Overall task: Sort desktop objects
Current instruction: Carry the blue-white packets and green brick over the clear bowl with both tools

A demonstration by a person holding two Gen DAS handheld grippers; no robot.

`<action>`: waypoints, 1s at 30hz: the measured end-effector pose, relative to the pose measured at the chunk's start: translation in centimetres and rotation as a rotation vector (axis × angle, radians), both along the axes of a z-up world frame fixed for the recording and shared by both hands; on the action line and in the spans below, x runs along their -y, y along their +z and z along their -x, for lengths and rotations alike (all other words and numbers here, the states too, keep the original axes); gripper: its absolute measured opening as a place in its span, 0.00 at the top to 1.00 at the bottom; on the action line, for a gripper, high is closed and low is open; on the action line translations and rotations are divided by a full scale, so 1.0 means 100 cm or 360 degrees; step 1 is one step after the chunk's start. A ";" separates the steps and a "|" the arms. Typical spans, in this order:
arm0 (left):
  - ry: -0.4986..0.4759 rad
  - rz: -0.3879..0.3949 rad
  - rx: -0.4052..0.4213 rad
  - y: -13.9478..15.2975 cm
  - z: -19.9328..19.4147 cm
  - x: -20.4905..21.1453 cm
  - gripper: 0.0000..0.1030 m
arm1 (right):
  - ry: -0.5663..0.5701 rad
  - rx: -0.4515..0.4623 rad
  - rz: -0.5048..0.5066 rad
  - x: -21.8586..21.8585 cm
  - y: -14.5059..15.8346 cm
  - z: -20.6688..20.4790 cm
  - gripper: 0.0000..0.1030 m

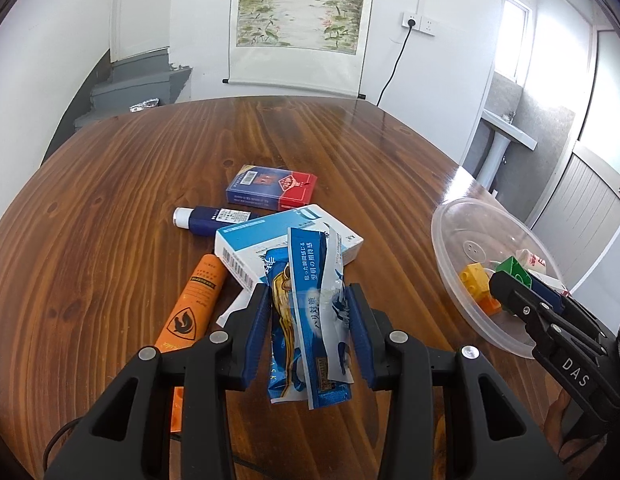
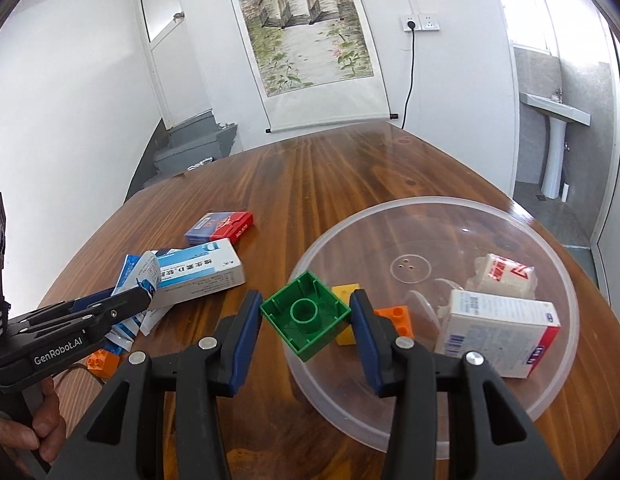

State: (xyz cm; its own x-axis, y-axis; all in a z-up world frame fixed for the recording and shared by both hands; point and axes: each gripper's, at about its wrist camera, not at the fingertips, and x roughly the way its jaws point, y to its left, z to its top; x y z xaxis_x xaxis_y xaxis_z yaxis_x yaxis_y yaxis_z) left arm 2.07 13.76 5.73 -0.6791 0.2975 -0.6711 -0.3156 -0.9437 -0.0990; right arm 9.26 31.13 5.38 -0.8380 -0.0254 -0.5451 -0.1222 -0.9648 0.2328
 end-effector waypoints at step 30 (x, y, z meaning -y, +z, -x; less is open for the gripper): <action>-0.0291 0.0068 -0.0015 0.013 -0.004 -0.095 0.60 | -0.0235 -0.0035 0.0064 -0.054 -0.003 -0.022 0.52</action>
State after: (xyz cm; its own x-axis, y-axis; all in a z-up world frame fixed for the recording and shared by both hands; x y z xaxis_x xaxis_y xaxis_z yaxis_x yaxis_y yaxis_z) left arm 2.51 23.24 7.02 -0.6228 0.3878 -0.6795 -0.4830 -0.8738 -0.0560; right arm 11.47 36.52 5.13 -0.8461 0.0774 -0.5274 -0.2563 -0.9266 0.2751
